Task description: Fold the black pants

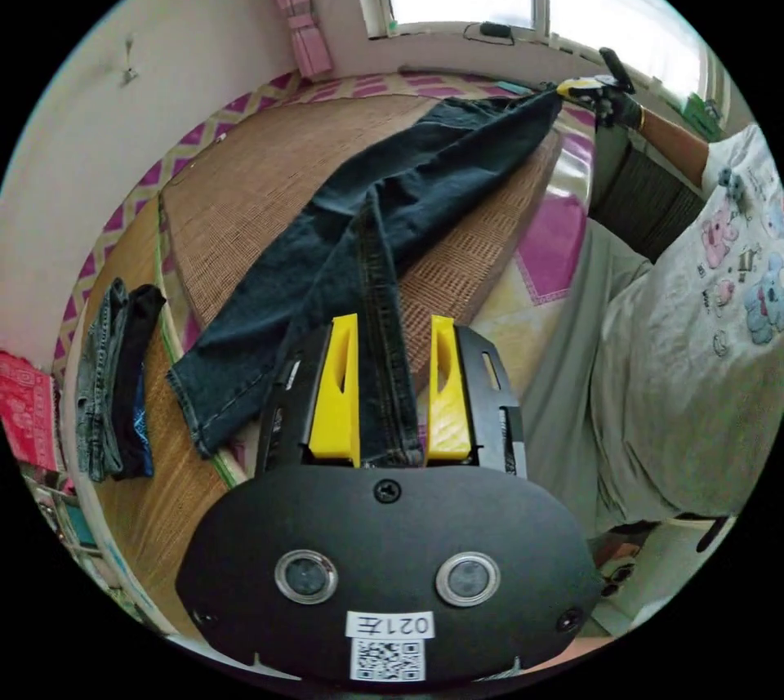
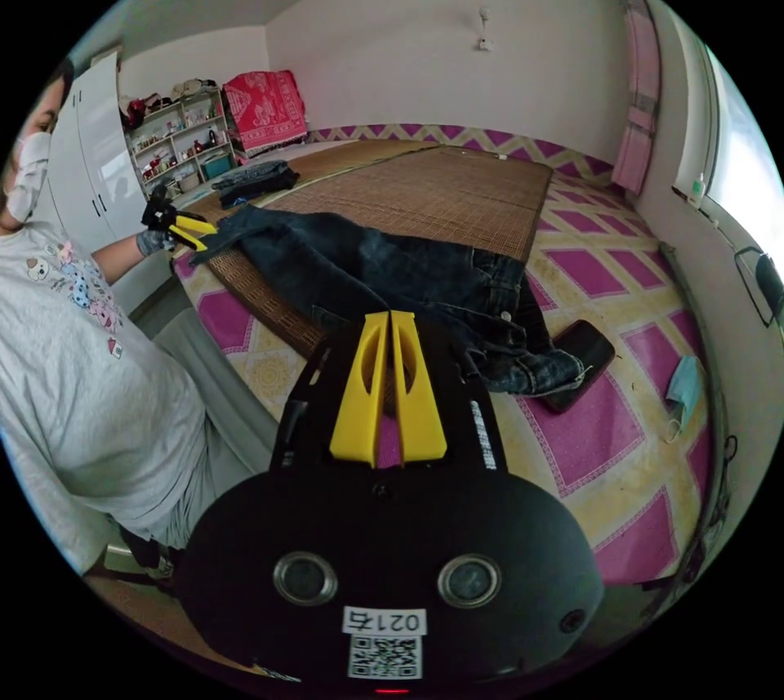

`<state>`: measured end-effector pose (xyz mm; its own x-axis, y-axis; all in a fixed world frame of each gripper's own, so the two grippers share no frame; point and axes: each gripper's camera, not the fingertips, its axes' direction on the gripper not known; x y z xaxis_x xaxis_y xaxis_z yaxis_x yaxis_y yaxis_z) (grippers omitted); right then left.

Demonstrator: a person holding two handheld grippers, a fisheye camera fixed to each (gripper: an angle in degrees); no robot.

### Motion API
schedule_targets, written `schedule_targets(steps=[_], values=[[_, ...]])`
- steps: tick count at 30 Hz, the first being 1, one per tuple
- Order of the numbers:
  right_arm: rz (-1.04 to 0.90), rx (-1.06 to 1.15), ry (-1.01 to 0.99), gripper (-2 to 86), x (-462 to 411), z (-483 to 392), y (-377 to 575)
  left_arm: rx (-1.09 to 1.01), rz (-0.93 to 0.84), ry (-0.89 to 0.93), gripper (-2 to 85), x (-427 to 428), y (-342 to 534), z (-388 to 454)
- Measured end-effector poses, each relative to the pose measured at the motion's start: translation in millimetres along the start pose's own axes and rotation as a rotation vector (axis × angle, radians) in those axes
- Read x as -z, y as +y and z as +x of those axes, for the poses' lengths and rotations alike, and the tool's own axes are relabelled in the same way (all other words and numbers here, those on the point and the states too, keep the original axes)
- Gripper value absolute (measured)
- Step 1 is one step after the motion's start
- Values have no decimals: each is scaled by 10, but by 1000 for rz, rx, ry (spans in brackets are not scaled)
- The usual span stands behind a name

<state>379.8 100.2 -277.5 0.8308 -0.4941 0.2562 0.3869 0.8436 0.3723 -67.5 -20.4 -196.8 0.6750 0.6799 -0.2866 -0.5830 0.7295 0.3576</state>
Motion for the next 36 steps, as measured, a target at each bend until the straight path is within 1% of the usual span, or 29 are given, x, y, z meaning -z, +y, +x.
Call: schedule_targets(steps=[2, 3, 5, 6, 8, 12, 14, 16, 18, 21, 22, 24, 27, 29, 31, 33, 35, 36], values=[[2, 7, 4, -10, 8, -24, 9, -2, -60, -76, 122, -127, 2, 150], [2, 11, 8, -10, 10, -38, 14, 38, -115, -127, 107, -228, 16, 170], [-2, 19, 17, -10, 5, -64, 23, 51, -128, -143, 58, -282, 74, 175], [-6, 25, 22, -10, -1, -79, 31, 45, -124, -150, 11, -261, 129, 171], [-15, 35, 27, -10, -6, -96, 39, 13, -139, -156, -1, -183, 200, 159], [-32, 79, 27, -10, 49, -159, 69, -33, -117, -265, -8, 381, 426, -19], [-47, 115, 30, -10, 89, -216, 132, -51, -47, -262, -9, 779, 583, -120], [-64, 141, 18, -10, 112, -259, 254, -113, 31, -219, -9, 1238, 883, -138], [-94, 128, -1, -10, 59, -244, 489, -156, 20, -163, -9, 1364, 1145, -86], [-152, 73, -43, -10, -208, -180, 799, -160, -45, -36, -9, 1153, 1552, 60], [-176, 66, -45, -10, -288, -175, 850, -139, -82, -1, -9, 979, 1672, 129], [-247, 36, -32, -9, -538, -132, 1006, -120, -128, -6, -9, 757, 1798, 226], [-232, -63, -115, -7, -534, 49, 1067, -31, -97, -68, -8, 707, 1928, 172], [-227, -75, -164, -6, -430, 95, 1076, 19, -77, -53, -6, 772, 2009, 48], [-186, -56, -264, -6, -263, 96, 1091, 62, -44, -12, -1, 899, 2152, -121], [-27, -31, -294, -6, 23, 18, 1074, 118, 1, 41, 6, 1030, 2297, -287], [75, 0, -309, -6, 145, -96, 1009, 256, 86, 120, 15, 1202, 2513, -554], [121, 22, -315, -5, 159, -182, 939, 381, 186, 158, 19, 1340, 2709, -747]])
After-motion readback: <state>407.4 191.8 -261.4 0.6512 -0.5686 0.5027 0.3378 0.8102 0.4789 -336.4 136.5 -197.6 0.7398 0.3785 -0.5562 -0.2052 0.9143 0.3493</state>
